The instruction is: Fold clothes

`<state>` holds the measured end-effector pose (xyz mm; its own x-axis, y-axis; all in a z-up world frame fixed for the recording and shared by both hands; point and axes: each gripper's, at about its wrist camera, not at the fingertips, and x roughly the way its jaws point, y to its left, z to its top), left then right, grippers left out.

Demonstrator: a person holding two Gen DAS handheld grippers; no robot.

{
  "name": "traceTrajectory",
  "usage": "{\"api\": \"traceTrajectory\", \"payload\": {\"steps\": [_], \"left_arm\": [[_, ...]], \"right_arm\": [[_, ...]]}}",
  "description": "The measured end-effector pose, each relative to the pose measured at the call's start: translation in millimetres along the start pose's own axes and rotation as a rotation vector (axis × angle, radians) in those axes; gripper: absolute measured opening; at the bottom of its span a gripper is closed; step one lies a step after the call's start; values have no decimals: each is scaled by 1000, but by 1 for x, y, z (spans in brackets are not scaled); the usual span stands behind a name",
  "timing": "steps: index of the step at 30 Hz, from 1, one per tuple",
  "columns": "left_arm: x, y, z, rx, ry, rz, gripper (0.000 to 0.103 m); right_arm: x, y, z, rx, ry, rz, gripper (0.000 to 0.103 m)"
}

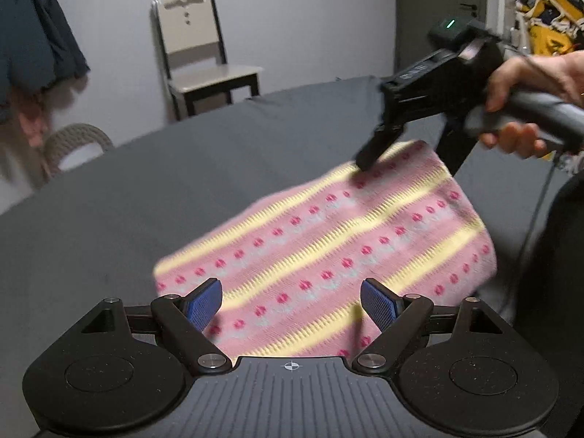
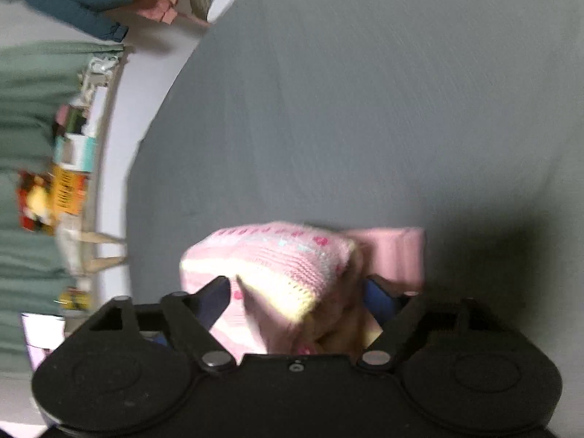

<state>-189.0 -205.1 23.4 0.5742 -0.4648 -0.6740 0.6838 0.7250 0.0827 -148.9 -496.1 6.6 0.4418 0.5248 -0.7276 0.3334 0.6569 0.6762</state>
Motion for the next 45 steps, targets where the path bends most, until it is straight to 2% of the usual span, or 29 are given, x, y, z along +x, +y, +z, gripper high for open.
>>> {"api": "traceTrajectory", "payload": {"steps": [4,6,8,10,11,13,15,16,18,20,25,32,37,39,42,45], "left_arm": [[-2,2,1,6,-2,-5,84],[-1,2,1,25,8,-4,84],[2,-2,0,58,15,5,84],[4,-7,-4,103,14,16,84],[5,-9,-7,128,14,17,84],[8,-10,-9,157,22,-5,84],[10,-10,-10,184,30,-27,84],[12,-10,-11,198,35,-38,89],[17,-5,-13,202,76,-70,96],[22,0,-14,204,118,-101,98],[29,-2,-13,192,134,-120,102],[38,-14,-20,217,136,-107,103],[16,-17,-13,268,122,-84,103],[2,-19,-11,298,91,-76,103],[-12,-19,-8,318,68,-94,103],[-10,-19,-7,316,99,-127,103]], "right_arm": [[-33,47,-25,-262,-184,-194,81],[-42,79,-51,-442,-278,-272,89],[-37,104,-82,-612,-351,-313,90],[-24,123,-112,-796,-418,-364,99],[-15,130,-125,-887,-439,-384,103],[5,141,-141,-1038,-433,-393,103],[20,145,-143,-1085,-363,-372,103],[26,145,-143,-1090,-336,-357,103],[33,145,-134,-1018,-300,-298,103],[37,139,-123,-924,-269,-246,103],[50,107,-102,-722,-199,-214,103],[60,104,-105,-739,-183,-243,103],[39,112,-101,-671,-181,-222,103],[30,117,-104,-655,-190,-253,103],[24,117,-111,-644,-178,-283,103],[21,114,-116,-629,-155,-292,103]]}}
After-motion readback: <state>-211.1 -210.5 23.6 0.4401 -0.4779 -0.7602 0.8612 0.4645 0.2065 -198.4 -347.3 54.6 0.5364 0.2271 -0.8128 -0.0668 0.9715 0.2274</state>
